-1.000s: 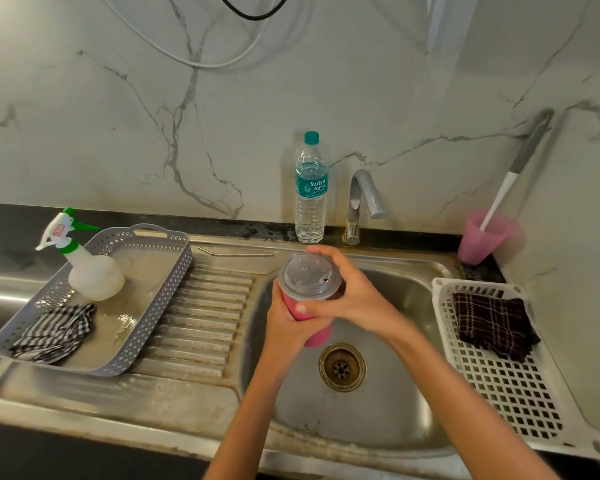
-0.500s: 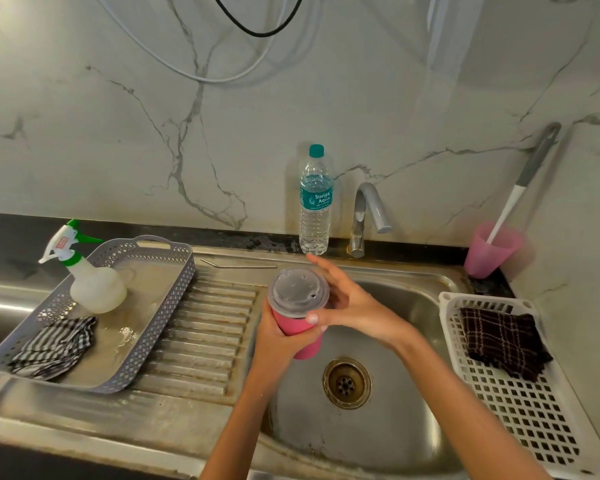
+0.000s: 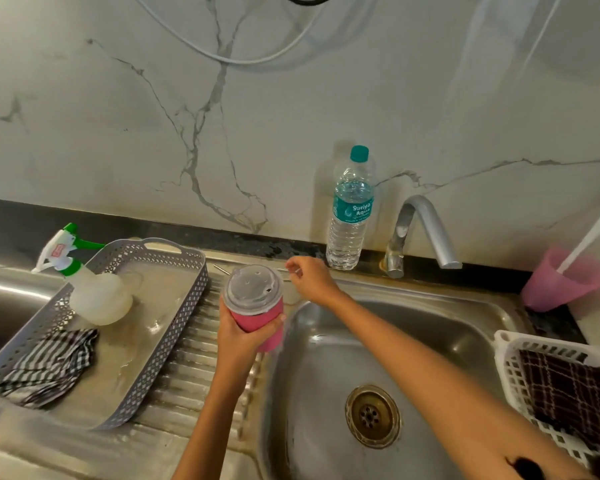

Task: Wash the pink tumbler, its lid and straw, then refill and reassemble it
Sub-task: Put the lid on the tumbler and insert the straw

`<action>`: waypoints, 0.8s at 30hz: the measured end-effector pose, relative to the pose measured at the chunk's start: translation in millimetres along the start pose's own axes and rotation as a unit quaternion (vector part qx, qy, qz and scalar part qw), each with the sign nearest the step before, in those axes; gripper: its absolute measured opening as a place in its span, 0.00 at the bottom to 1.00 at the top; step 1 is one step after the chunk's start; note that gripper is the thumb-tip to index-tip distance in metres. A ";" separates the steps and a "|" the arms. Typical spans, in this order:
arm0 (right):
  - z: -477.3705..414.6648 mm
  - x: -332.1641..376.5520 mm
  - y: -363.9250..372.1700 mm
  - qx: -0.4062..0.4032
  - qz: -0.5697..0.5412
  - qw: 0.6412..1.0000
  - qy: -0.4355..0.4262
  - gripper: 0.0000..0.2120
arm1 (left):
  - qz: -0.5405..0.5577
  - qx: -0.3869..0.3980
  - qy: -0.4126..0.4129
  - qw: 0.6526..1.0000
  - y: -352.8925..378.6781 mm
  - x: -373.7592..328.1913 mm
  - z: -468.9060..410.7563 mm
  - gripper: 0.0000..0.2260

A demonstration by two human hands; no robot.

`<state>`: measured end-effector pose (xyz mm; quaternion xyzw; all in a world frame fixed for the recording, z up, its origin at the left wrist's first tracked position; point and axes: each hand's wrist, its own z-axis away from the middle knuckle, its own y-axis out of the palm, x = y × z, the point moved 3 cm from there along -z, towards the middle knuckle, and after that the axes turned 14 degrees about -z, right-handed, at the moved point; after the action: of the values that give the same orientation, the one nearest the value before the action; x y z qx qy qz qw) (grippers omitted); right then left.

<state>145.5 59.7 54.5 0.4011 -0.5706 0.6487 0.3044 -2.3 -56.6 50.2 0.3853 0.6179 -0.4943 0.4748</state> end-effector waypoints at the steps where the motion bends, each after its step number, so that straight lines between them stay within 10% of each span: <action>1: -10.3 -0.6 8.4 0.003 0.019 1.000 -0.015 0.13 | -0.002 -0.003 0.001 1.000 -1.5 1.1 -4.5 0.45; 8: -54.7 -5.5 47.9 0.041 0.099 0.993 -0.046 0.27 | -0.006 -0.019 -0.006 1.000 -9.7 6.8 -30.0 0.44; 24: -36.2 -13.4 32.1 -0.028 0.043 0.996 -0.068 0.07 | -0.007 -0.004 0.002 1.000 -3.4 7.3 -29.7 0.45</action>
<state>118.4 90.9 25.9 0.4105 -0.6246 0.6161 0.2484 -13.5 -28.2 45.8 0.3805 0.6234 -0.4943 0.4715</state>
